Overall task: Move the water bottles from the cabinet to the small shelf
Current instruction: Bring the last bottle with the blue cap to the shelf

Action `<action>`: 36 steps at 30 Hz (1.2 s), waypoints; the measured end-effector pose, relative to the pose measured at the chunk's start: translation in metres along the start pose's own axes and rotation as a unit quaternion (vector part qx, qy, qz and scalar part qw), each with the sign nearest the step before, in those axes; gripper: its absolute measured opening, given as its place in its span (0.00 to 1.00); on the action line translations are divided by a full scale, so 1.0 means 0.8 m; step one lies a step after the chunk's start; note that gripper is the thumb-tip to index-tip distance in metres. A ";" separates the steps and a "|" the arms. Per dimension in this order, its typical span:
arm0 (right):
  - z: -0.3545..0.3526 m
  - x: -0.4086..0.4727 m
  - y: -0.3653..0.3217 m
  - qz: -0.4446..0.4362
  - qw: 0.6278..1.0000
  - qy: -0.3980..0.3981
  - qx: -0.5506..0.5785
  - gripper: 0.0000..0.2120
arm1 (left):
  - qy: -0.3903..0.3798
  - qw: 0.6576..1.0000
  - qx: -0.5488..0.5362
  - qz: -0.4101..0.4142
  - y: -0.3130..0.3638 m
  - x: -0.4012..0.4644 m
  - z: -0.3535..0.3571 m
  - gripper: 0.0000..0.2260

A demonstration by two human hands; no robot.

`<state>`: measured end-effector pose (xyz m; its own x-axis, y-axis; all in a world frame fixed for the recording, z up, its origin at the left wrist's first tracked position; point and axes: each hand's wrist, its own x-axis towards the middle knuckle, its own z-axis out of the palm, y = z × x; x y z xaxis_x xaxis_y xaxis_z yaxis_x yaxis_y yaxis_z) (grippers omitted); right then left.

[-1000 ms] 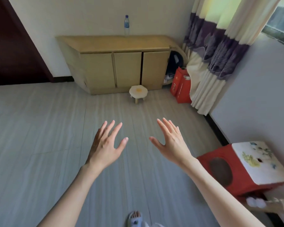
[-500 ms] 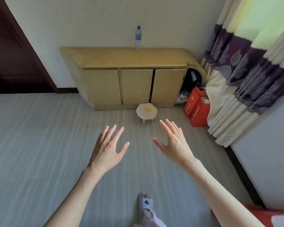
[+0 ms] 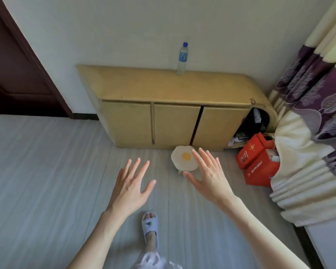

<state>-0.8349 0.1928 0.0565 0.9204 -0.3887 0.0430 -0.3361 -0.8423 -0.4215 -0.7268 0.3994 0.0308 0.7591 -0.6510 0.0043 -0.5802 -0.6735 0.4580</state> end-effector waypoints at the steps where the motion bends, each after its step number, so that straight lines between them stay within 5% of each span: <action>1: 0.005 0.031 0.003 0.002 1.000 0.002 0.000 0.32 | -0.003 1.000 -0.002 -0.002 -0.010 0.031 -0.001 0.35; 11: -0.008 0.324 0.010 0.019 0.999 0.040 0.017 0.32 | 0.007 0.999 0.030 0.043 -0.068 0.343 -0.070 0.36; 18: 0.015 0.460 0.062 0.059 0.998 -0.006 0.013 0.33 | -0.057 0.997 0.033 0.050 -0.089 0.485 -0.027 0.43; 36: -0.041 0.883 0.192 0.069 0.998 0.000 0.004 0.29 | -0.051 0.996 0.051 0.045 -0.091 0.895 -0.030 0.36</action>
<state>-0.2428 -0.2231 0.0518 0.8657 -0.5004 -0.0161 -0.4575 -0.7776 -0.4312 -0.1339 -0.0090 0.0220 0.6715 -0.7393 -0.0502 -0.6759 -0.6388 0.3676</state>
